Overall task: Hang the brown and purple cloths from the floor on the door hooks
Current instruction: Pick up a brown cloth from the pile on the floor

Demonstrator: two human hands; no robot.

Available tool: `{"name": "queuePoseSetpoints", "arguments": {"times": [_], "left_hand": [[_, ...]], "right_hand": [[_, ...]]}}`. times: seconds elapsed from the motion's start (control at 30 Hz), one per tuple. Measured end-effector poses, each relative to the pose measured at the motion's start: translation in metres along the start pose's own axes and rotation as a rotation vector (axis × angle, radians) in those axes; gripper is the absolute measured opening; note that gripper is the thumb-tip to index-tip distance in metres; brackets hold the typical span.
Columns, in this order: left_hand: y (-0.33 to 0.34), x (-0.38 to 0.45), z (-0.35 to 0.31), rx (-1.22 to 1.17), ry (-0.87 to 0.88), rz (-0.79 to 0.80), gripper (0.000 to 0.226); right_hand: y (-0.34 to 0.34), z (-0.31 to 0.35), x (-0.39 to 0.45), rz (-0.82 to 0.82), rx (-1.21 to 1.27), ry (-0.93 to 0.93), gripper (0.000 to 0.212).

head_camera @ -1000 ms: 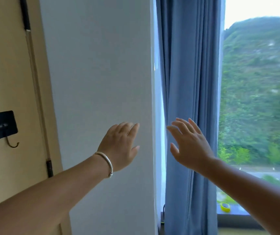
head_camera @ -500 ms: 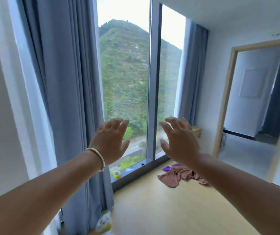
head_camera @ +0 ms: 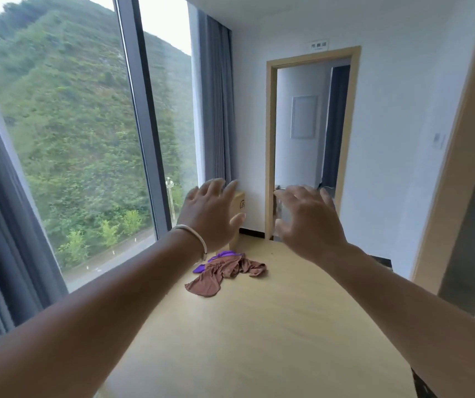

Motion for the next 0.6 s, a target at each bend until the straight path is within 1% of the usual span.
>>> {"name": "queuePoseSetpoints", "arguments": {"times": [0.17, 0.4, 0.47, 0.53, 0.6], "left_hand": [[0.038, 0.042, -0.073, -0.131, 0.064, 0.048, 0.063], [0.079, 0.077, -0.164, -0.183, 0.157, 0.121, 0.062], [0.087, 0.081, -0.180, -0.269, 0.150, 0.182, 0.065], [0.095, 0.077, -0.191, -0.414, 0.131, 0.237, 0.070], [0.097, 0.067, -0.205, -0.525, 0.135, 0.225, 0.072]], "right_hand": [[0.015, -0.083, -0.025, 0.040, 0.031, 0.162, 0.053], [0.024, -0.182, -0.060, 0.115, 0.030, 0.275, 0.049], [0.022, -0.204, -0.068, 0.148, 0.041, 0.307, 0.051], [0.019, -0.222, -0.079, 0.163, 0.084, 0.343, 0.053], [0.015, -0.234, -0.092, 0.139, 0.150, 0.385, 0.054]]}}
Point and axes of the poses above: each hand's wrist, its own x-axis towards the middle knuckle, its own y-axis out of the palm, z = x × y, the point moved 9 cm from there along x, towards the middle knuckle, and after that the axes turned 15 degrees about z, right-handed, at the moved point
